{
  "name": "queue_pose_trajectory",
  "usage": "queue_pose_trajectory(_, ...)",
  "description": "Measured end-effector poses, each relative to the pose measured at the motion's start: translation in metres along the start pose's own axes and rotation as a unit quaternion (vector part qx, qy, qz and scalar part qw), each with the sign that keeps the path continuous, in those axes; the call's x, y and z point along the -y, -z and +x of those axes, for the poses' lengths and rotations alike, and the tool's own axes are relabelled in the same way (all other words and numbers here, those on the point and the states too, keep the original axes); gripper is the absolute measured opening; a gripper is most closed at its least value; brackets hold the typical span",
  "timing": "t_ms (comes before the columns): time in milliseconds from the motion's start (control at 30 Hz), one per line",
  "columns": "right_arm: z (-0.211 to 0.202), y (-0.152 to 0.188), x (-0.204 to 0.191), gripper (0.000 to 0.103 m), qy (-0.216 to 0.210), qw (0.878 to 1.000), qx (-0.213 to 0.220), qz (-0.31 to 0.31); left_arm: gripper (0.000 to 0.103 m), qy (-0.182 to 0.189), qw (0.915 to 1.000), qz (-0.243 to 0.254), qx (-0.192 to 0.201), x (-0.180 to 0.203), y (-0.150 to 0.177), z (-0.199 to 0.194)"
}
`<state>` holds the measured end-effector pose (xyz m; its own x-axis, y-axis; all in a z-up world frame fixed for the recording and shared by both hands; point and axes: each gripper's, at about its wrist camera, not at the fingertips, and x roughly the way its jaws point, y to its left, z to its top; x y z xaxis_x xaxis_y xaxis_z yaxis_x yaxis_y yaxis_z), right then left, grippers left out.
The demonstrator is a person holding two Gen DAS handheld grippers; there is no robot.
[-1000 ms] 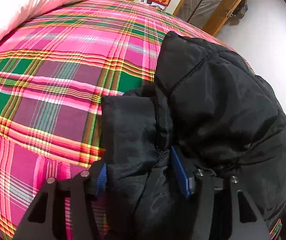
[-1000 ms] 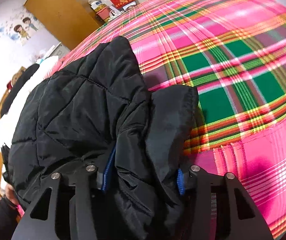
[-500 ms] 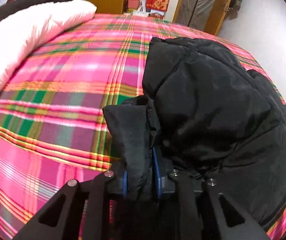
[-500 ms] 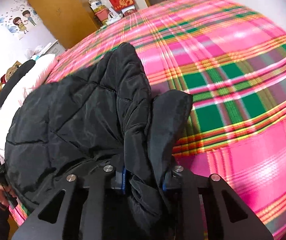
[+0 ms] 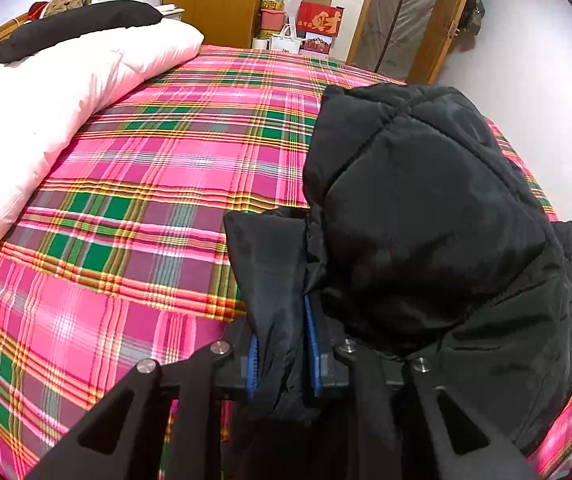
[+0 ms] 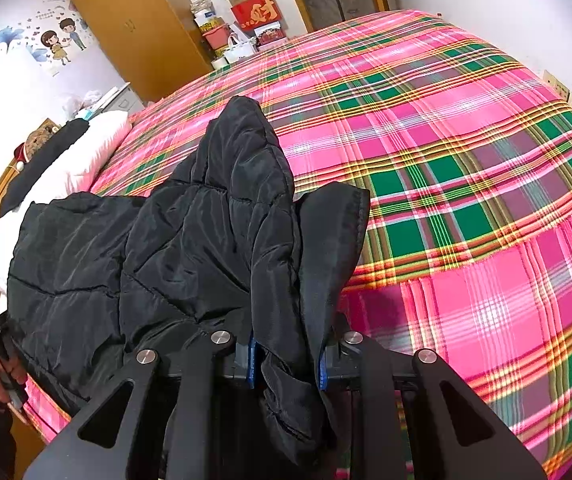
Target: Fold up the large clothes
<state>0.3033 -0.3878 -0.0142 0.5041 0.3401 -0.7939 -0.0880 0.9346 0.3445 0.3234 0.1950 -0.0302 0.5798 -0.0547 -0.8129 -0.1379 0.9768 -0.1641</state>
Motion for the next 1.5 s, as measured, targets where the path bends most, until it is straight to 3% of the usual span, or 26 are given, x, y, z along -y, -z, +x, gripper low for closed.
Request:
queue_pose_trajectory(333,-0.046,0.018,-0.021,0.021,-0.004,1.0,0.002,-0.003,0.02,0.006,1.0,-0.001,0.004,-0.008,0.02,-0.046)
queue_pose_trajectory(567,-0.047,0.028,-0.043,0.021,-0.011,1.0,-0.007,-0.013,0.02,0.001,0.9999,-0.01,-0.002,-0.035,0.033,-0.057)
queue_pose_trajectory(833,-0.019,0.037,-0.088,0.021,-0.035,0.999,-0.028,-0.027,0.02,-0.025,0.9995,-0.019,0.004,-0.086,0.033,-0.069)
queue_pose_trajectory(1133,0.034,0.052,-0.162,0.021,-0.07,0.994,-0.058,-0.054,0.019,-0.071,0.9958,-0.057,0.014,-0.179,0.025,-0.073)
queue_pose_trajectory(1200,0.043,0.055,-0.175,0.021,-0.075,0.993,-0.062,-0.059,0.016,-0.083,0.9946,-0.061,0.015,-0.199,0.024,-0.072)
queue_pose_trajectory(1267,0.053,0.058,-0.187,0.021,-0.077,0.993,-0.064,-0.066,0.0,-0.096,0.9932,-0.064,0.021,-0.214,0.023,-0.071)
queue_pose_trajectory(1367,0.067,0.063,-0.2,0.021,-0.075,0.992,-0.066,-0.071,0.0,-0.094,0.9919,-0.08,0.029,-0.237,0.021,-0.067)
queue_pose_trajectory(1500,0.1,0.073,-0.181,0.023,-0.052,0.993,-0.094,-0.042,0.0,-0.095,0.9925,-0.075,-0.012,-0.246,0.041,-0.024)
